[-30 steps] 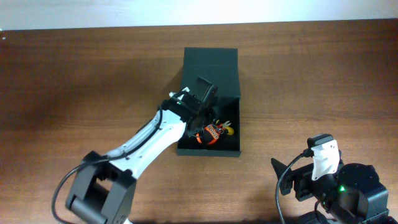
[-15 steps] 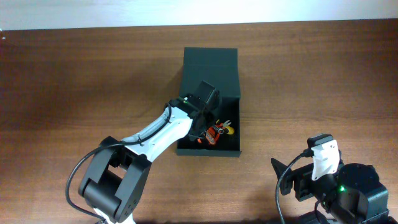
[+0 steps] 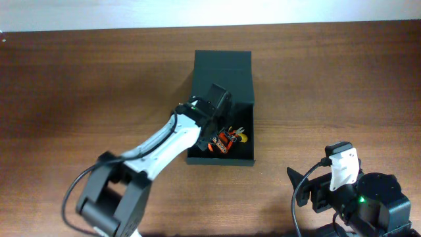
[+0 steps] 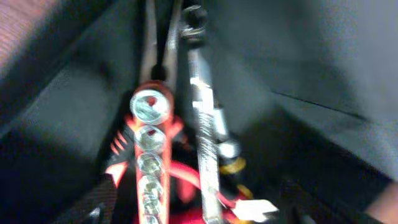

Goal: Pack container
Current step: 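Carry the socket rail over the box and release it inside, then raise both grippers to the upright lid behind the box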

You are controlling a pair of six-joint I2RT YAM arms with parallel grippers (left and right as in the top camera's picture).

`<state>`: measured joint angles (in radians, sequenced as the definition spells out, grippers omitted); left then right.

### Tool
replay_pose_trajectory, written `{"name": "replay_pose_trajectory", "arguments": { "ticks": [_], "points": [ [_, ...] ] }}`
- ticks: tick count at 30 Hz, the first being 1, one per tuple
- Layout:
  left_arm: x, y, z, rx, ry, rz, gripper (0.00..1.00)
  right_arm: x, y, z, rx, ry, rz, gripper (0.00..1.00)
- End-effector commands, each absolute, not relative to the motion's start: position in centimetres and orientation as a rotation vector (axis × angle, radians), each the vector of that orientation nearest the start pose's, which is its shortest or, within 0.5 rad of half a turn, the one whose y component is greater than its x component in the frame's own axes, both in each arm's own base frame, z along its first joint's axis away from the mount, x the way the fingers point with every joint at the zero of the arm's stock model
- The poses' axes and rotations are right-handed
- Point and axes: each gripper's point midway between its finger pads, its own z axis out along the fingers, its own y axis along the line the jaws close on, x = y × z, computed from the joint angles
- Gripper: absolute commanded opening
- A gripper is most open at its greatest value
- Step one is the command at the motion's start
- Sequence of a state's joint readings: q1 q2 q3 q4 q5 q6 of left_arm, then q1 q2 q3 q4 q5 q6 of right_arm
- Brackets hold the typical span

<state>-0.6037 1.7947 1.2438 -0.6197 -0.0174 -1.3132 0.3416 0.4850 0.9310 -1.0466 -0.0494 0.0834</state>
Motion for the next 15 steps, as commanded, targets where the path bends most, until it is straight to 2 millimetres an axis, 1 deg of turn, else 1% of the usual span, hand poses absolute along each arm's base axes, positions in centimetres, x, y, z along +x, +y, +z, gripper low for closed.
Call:
{"name": "replay_pose_trajectory", "arguments": {
  "ticks": [1,3,7,9,10,12,15],
  "points": [
    [35.1,-23.4,13.3,-0.831,2.569,-0.584,0.94,17.1,6.9,25.9,-0.292,2.161,0.296,0.99],
    [34.9,-23.2,16.3,-0.689,2.529,-0.626,1.0,17.1,6.9,25.9,-0.292,2.161,0.296,0.99],
    [33.6,-22.4,22.5,-0.419,2.423,-0.675,0.99,17.1,6.9,25.9,-0.292,2.161,0.296,0.99],
    [32.5,-21.3,24.7,-0.365,2.387,-0.68,0.99,17.1,6.9,25.9,-0.292,2.161,0.297,0.99],
    [31.9,-20.5,25.5,-0.355,2.375,-0.678,0.99,17.1,6.9,25.9,-0.292,2.161,0.296,0.99],
    [30.7,-18.8,26.7,-0.342,2.366,-0.659,0.99,17.1,6.9,25.9,-0.292,2.161,0.296,0.99],
    [29.3,-16.2,27.4,-0.317,2.37,-0.597,0.99,17.1,6.9,25.9,-0.292,2.161,0.296,0.99]
  ]
}}
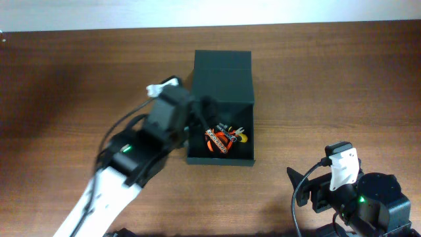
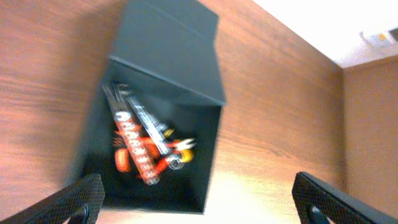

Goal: Pack container
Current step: 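Raise both grippers to the upright lid behind the box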

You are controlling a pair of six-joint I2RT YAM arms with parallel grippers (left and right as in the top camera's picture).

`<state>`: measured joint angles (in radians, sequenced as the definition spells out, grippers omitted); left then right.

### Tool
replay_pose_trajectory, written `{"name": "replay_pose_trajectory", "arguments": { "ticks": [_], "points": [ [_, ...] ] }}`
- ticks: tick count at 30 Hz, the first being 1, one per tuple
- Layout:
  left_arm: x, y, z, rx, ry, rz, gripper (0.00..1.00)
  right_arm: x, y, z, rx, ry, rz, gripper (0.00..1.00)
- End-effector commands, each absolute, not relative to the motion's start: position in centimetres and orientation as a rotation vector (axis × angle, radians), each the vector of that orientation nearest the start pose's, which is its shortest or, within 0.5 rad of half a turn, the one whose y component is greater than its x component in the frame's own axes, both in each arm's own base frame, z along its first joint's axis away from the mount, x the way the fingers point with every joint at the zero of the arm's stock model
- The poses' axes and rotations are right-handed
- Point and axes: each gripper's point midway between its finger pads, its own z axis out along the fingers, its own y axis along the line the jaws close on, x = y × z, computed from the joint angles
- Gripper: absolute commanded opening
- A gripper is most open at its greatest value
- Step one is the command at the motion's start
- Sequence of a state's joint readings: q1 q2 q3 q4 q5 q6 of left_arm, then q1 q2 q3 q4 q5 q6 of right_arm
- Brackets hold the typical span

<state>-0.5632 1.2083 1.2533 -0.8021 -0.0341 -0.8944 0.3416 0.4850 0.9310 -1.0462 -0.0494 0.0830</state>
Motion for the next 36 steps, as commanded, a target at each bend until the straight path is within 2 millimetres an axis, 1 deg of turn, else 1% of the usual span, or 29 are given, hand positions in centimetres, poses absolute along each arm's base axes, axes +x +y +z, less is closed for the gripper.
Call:
{"name": "replay_pose_trajectory", "arguments": {
  "ticks": [1,5,10,13,14,17,19,21,26,36],
  "points": [
    [28.9,-15.2,27.4,-0.304,2.375,-0.567,0.99,17.1,6.9,25.9,-0.292,2.161,0.296,0.99],
    [28.1,-11.5,27.1,-0.268,2.402,-0.438,0.99,17.1,6.9,25.9,-0.292,2.161,0.297,0.98],
    [28.3,-6.9,26.2,-0.269,2.435,-0.278,0.99,17.1,6.9,25.9,-0.292,2.161,0.297,0.98],
    [28.7,-4.6,26.1,-0.252,2.428,-0.19,0.99,17.1,6.9,25.9,-0.292,2.161,0.296,0.99],
    [28.8,-4.2,26.2,-0.257,2.425,-0.171,0.99,17.1,6.9,25.9,-0.292,2.161,0.296,0.99],
    [28.9,-2.0,26.4,-0.324,2.398,-0.077,0.99,17.1,6.9,25.9,-0.292,2.161,0.296,0.99],
    [28.8,-1.0,26.7,-0.355,2.379,-0.032,0.99,17.1,6.9,25.9,-0.292,2.161,0.296,0.99],
    [28.7,-0.4,26.9,-0.373,2.363,-0.006,0.99,17.1,6.9,25.9,-0.292,2.161,0.296,0.99],
    [28.7,-1.2,26.9,-0.355,2.37,-0.056,0.99,17.1,6.9,25.9,-0.292,2.161,0.296,0.99],
    [28.6,-1.2,26.8,-0.355,2.378,-0.054,0.99,17.1,6.9,25.9,-0.292,2.161,0.296,0.99]
  ]
}}
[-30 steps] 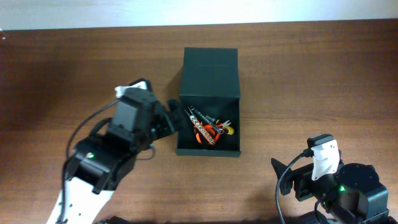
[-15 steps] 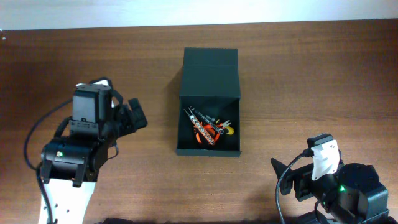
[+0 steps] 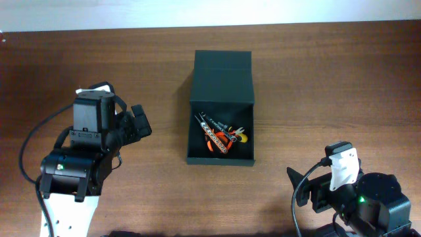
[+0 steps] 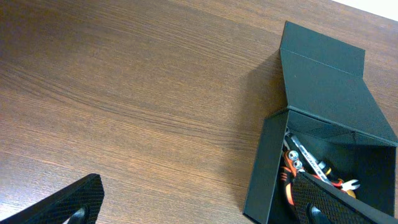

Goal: Pack container
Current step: 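Raise both grippers to the upright lid behind the box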

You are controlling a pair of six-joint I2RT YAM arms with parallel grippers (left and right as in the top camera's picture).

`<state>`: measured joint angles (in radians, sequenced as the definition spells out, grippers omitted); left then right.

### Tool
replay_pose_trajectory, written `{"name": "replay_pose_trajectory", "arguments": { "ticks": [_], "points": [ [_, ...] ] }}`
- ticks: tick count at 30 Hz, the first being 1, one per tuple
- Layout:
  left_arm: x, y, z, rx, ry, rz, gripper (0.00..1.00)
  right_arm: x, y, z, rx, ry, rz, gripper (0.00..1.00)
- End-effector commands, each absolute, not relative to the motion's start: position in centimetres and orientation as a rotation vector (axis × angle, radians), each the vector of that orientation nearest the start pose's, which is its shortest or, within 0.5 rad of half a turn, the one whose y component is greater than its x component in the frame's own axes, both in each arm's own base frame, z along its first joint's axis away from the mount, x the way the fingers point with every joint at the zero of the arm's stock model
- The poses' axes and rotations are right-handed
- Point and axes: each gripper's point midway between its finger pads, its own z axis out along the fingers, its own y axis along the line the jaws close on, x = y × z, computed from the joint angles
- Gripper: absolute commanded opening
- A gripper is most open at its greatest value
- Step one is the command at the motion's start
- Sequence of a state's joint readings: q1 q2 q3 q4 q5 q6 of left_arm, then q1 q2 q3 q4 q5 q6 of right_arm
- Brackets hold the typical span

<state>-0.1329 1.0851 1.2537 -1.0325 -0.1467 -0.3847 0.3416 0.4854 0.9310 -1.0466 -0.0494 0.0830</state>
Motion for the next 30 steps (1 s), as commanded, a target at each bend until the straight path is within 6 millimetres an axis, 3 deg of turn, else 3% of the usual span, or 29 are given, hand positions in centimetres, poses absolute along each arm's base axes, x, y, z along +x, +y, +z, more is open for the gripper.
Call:
{"name": "replay_pose_trajectory", "arguments": {
  "ticks": [1,8,14,17,23,28,30],
  "points": [
    [28.6,-1.2,26.8,-0.355,2.378,-0.054,0.99,17.1,6.9,25.9,-0.292,2.161,0.296,0.99],
    [28.6,-1.1,26.8,-0.355,2.377,-0.054,0.99,17.2,6.8,25.9,-0.29,2.157,0.293,0.99],
    [28.7,-1.3,26.8,-0.35,2.377,-0.066,0.99,19.2,6.6,29.1,-0.237,2.014,0.266,0.99],
    [29.1,-2.8,27.3,-0.313,2.364,-0.175,1.0,19.8,6.8,30.7,-0.187,1.964,0.303,0.99],
    [31.3,-3.9,28.3,-0.386,2.299,-0.283,0.89,23.2,7.6,30.8,-0.178,2.082,0.272,0.98],
    [34.1,-4.8,27.5,-0.377,2.334,-0.318,0.43,28.4,7.0,30.3,-0.104,2.218,0.209,0.97],
    [35.6,-5.3,26.6,-0.372,2.353,-0.334,0.22,30.9,6.5,29.8,-0.059,2.274,0.199,0.78]
  ]
}}
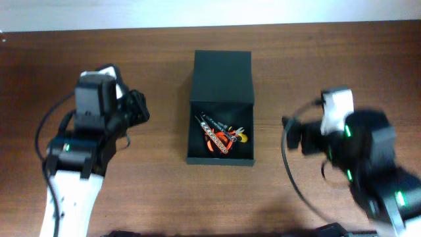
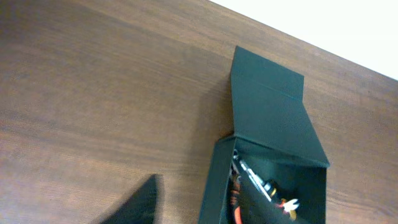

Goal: Pack container
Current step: 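Raise both grippers to the upright lid behind the box, then grip the lid edges with both grippers and tilt it forward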

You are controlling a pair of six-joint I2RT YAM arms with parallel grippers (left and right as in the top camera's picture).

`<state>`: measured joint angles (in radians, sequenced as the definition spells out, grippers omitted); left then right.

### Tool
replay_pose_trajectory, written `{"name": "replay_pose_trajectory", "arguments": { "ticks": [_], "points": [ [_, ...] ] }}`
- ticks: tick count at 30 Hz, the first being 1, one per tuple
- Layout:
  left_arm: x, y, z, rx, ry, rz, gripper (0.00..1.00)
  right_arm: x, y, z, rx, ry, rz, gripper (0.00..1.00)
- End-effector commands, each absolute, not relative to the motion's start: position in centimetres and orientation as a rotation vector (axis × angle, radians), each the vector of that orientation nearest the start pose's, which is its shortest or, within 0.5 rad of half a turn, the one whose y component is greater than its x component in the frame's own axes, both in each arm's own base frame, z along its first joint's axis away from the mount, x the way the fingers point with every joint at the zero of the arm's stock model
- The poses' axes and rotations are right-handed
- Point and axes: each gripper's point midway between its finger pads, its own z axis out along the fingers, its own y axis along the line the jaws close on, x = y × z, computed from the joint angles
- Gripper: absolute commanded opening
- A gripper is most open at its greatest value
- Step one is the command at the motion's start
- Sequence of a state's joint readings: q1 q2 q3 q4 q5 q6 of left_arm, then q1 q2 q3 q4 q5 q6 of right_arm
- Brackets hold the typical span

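The black box [image 1: 220, 155] stands open at mid table, its lid [image 1: 222, 78] folded back on the far side. Inside lie a red socket rail [image 1: 216, 139], a steel wrench and a yellow-tipped tool [image 1: 241, 137]. In the left wrist view the box [image 2: 219, 180] sits at the lower right with its lid [image 2: 273, 118] behind it. My left gripper [image 1: 139, 109] hangs well left of the box, open and empty [image 2: 199, 213]. My right gripper [image 1: 294, 135] is blurred to the right of the box; its jaws cannot be read.
Brown wooden table [image 1: 85, 52] all round the box. A white wall strip runs along the far edge [image 1: 210, 12]. The left arm's white link [image 1: 69, 197] lies over the near left, and the right arm's body [image 1: 368, 164] over the near right.
My right arm has moved from the near right corner up to beside the box's right side and is blurred. The left gripper has shifted slightly farther back, still open.
My left gripper was down inside the box, right over the socket rail and wrench. Then it was above the box's left edge, open, with the tools lying inside. Then it was far left of the box. Now the right arm has come up beside the box.
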<state>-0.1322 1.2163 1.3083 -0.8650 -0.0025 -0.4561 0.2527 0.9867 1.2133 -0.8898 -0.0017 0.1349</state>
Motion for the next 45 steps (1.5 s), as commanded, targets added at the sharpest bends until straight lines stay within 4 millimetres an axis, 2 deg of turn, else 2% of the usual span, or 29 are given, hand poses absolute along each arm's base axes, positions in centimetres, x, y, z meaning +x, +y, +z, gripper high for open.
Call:
{"name": "replay_pose_trajectory", "arguments": {
  "ticks": [1,2,6,7,8,11,19,28,35,41,45],
  "points": [
    [36.3,-5.6,26.2,-0.368,2.359,-0.345,0.11,32.0,6.3,29.4,-0.039,2.301,0.202,0.68],
    [37.1,-5.9,25.7,-0.363,2.364,-0.359,0.04,33.0,6.3,29.0,-0.028,2.326,0.215,0.56],
    [39.7,-6.8,23.5,-0.386,2.382,-0.402,0.02,36.6,6.4,26.6,0.013,2.436,0.335,0.14],
    [40.4,-7.1,22.8,-0.389,2.391,-0.42,0.02,37.4,6.5,25.7,0.02,2.467,0.375,0.06],
    [40.9,-7.4,22.1,-0.394,2.4,-0.436,0.02,37.9,6.6,24.9,0.028,2.491,0.414,0.04],
    [42.2,-8.4,19.8,-0.422,2.441,-0.5,0.02,39.1,7.0,21.7,0.086,2.58,0.541,0.04],
    [43.4,-10.4,15.1,-0.524,2.541,-0.647,0.02,40.2,7.5,16.4,0.209,2.716,0.65,0.04],
    [44.8,-11.8,11.3,-0.666,2.576,-0.77,0.01,41.6,8.0,12.8,0.379,2.768,0.726,0.04],
    [44.6,-12.1,8.0,-0.728,2.647,-0.78,0.02,42.3,8.6,9.9,0.483,2.811,0.796,0.04],
    [44.6,-12.3,6.2,-0.765,2.679,-0.783,0.02,42.6,9.5,7.7,0.54,2.838,0.882,0.04],
    [44.6,-13.2,5.0,-0.789,2.701,-0.859,0.02,43.1,10.0,6.8,0.573,2.835,0.933,0.04]
  ]
}}
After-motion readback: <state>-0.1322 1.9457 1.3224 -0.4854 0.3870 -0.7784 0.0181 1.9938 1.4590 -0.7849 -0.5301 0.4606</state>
